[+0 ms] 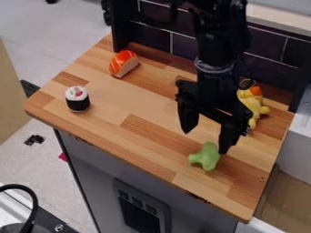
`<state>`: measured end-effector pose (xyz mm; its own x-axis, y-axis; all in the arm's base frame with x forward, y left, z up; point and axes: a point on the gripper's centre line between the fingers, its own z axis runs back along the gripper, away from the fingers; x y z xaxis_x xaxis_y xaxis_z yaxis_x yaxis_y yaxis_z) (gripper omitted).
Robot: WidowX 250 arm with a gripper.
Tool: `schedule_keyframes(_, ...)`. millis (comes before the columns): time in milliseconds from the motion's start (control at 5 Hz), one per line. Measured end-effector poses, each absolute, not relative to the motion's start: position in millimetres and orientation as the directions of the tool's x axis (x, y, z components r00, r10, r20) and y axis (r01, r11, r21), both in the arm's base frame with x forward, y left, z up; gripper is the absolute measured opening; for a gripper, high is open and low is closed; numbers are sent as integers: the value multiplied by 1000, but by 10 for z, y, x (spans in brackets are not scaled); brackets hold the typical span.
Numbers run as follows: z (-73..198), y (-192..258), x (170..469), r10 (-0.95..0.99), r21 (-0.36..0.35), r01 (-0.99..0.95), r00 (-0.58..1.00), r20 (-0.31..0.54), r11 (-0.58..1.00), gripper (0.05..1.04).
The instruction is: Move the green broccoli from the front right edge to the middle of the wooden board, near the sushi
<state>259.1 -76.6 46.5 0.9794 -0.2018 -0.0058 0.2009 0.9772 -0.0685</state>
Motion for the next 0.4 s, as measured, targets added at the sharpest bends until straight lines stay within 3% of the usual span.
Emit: schedule_keyframes(400,333,-846,2534,-209,-50,211,977,41,976,1000)
